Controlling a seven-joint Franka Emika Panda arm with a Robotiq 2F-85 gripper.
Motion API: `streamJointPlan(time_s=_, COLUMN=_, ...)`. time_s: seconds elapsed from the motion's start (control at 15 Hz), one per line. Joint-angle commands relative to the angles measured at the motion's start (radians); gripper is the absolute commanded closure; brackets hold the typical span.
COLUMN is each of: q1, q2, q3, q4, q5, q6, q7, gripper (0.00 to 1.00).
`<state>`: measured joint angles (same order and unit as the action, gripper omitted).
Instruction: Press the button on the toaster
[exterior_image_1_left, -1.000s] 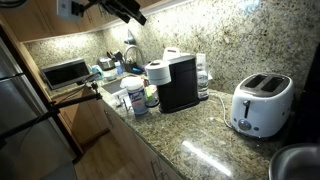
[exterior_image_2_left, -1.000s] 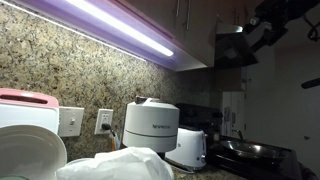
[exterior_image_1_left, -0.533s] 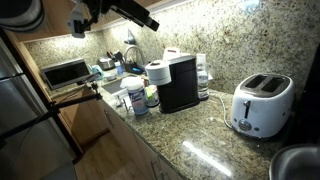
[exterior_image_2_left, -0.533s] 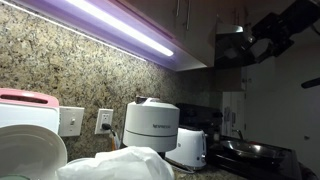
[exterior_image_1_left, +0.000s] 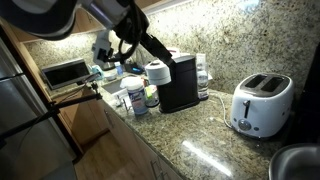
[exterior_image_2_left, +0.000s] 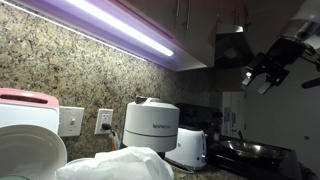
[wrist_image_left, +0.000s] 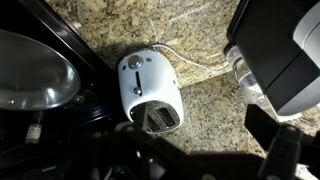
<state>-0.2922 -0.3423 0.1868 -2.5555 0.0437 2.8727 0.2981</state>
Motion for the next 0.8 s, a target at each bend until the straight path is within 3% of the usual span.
streamJointPlan(time_s=0.0, q1=0.038, q2=0.143, q3=-0.060, q4=0.104, q5=-0.008, q6=-0.038, q7=0.032, gripper=0.00)
streamJointPlan(time_s=0.33, q1=0.123, q2=0.299, q3=-0.140, q4=0.217, q5=0.067, q6=-0.070, q7=0.013, gripper=0.00)
streamJointPlan(time_s=0.6, q1=0.193, q2=0.359, q3=-0.129, q4=0.323, q5=0.413, q6=-0.162, q7=-0.262, gripper=0.00)
streamJointPlan(time_s=0.73, q1=0.167, q2=0.378, q3=-0.119, q4=0.372, q5=0.591, q6=-0.244, q7=-0.442, gripper=0.00)
